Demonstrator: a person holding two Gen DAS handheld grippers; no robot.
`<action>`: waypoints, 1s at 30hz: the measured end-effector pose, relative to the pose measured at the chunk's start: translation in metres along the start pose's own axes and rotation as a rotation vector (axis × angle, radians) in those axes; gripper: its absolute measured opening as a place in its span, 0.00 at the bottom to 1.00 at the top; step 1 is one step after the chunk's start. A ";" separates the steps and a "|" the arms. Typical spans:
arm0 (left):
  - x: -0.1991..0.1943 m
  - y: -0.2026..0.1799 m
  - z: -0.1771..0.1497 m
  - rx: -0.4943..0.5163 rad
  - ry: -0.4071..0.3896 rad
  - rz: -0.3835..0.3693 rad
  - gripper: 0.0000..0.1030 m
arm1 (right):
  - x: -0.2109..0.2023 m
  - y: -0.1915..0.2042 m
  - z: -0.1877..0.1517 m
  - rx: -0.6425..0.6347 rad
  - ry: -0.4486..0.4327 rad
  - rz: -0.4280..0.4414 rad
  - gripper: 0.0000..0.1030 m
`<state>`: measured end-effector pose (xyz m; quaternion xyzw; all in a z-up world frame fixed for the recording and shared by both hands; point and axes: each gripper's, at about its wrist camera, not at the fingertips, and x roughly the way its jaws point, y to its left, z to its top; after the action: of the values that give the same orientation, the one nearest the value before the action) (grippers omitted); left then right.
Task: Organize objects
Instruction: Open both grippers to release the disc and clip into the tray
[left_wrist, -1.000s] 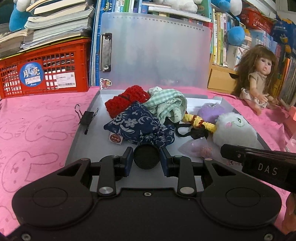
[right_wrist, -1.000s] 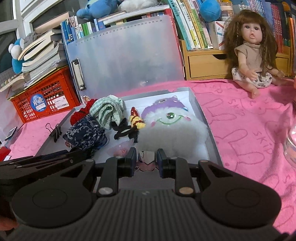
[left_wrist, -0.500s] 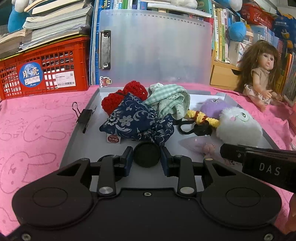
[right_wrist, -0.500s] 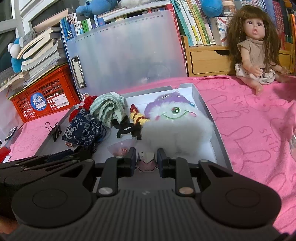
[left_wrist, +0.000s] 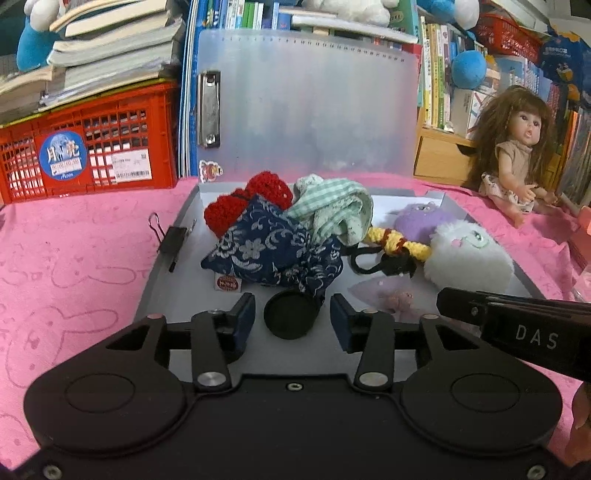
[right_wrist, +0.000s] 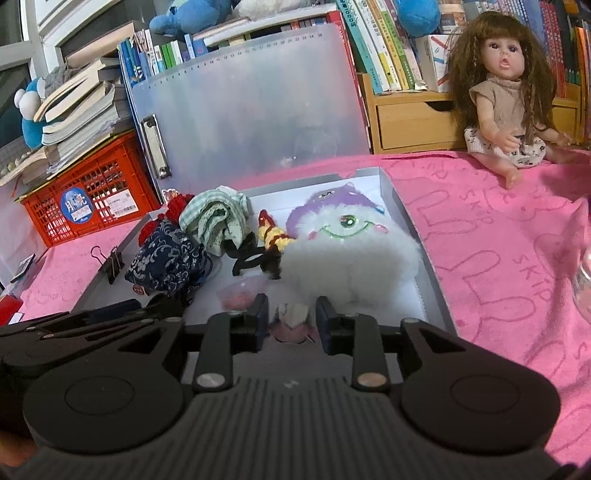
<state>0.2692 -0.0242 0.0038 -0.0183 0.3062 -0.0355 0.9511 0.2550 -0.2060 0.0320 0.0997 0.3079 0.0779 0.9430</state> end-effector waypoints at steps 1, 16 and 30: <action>-0.003 0.000 0.001 0.001 -0.002 -0.003 0.44 | -0.002 -0.001 0.000 0.001 -0.003 0.002 0.49; -0.041 0.003 0.003 0.016 -0.038 -0.023 0.73 | -0.037 0.001 0.003 -0.020 -0.049 0.031 0.64; -0.080 0.007 -0.017 0.036 -0.035 -0.027 0.80 | -0.071 0.005 -0.016 -0.092 -0.079 0.012 0.69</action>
<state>0.1946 -0.0114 0.0366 -0.0063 0.2884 -0.0537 0.9560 0.1877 -0.2136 0.0606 0.0609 0.2661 0.0935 0.9575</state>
